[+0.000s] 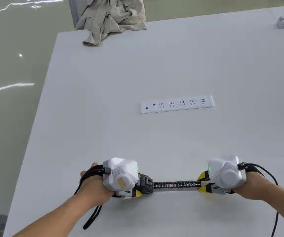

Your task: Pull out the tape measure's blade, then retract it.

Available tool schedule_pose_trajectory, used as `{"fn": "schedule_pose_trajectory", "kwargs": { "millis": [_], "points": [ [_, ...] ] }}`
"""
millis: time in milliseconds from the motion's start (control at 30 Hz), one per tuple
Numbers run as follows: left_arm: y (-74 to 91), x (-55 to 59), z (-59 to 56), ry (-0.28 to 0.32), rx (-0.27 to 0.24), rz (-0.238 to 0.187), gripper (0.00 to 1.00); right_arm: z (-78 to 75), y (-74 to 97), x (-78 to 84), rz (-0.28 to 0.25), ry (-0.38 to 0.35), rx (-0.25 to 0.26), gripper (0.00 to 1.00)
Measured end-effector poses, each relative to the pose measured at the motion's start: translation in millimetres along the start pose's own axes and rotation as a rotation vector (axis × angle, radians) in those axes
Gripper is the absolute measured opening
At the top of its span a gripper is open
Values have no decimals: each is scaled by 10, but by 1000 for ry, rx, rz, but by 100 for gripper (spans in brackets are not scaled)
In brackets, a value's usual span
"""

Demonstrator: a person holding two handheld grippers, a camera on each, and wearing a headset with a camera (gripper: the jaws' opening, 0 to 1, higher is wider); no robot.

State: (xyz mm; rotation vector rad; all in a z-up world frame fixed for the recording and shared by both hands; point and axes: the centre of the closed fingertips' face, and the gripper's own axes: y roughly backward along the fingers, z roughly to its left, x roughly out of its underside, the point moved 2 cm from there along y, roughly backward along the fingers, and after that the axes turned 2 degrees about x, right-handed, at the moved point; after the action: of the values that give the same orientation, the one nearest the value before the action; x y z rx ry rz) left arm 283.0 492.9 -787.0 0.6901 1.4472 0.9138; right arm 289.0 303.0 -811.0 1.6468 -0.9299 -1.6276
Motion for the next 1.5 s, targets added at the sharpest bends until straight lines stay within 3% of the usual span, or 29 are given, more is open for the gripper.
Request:
{"fn": "schedule_pose_trajectory", "kwargs": {
  "millis": [1500],
  "points": [
    [-2,-2,-2,5,-4,6,35,-48,375,513,49,-37,18,13]
  ]
}}
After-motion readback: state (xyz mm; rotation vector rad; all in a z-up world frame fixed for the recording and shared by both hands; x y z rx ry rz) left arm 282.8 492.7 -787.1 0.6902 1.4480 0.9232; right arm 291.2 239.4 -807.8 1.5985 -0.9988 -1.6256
